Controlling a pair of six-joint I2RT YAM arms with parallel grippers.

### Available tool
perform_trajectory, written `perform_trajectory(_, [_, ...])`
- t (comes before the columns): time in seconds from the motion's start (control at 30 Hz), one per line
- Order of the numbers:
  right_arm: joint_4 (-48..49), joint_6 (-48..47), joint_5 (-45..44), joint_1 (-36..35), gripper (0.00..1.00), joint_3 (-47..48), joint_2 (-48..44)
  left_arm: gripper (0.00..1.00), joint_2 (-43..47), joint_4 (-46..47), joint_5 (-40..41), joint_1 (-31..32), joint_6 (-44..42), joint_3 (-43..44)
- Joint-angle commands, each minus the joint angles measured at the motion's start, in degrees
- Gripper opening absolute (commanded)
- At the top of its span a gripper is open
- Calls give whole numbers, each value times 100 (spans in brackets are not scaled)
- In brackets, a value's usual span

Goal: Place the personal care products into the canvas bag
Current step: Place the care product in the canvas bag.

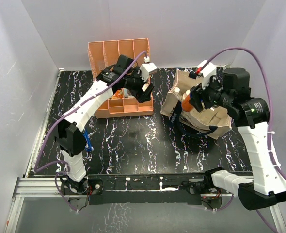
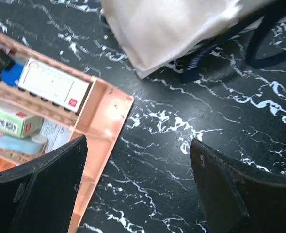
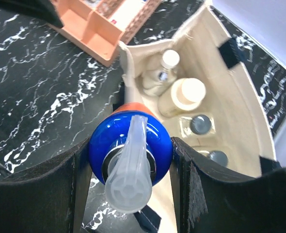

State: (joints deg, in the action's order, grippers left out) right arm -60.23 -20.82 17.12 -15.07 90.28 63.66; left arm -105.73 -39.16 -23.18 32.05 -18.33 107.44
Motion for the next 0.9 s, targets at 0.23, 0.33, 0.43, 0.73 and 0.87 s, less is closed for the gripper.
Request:
perform_trajectory(0.23, [204, 407, 460, 1317, 8, 925, -273, 84, 16, -31, -220, 762, -392, 709])
perform_trajectory(0.33, [148, 370, 125, 1468, 8, 795, -386, 84, -46, -143, -469, 991, -624, 917])
perform_trajectory(0.43, [52, 364, -114, 1688, 8, 688, -480, 84, -142, -227, -725, 1236, -783, 1095])
perform_trajectory(0.73, [-45, 221, -828, 1955, 8, 145, -671, 83, -677, -285, -1031, 1885, -1241, 1764])
perform_trajectory(0.87, [55, 160, -1022, 1961, 8, -70, -612, 81, -994, -276, -1207, 2011, -1289, 2018])
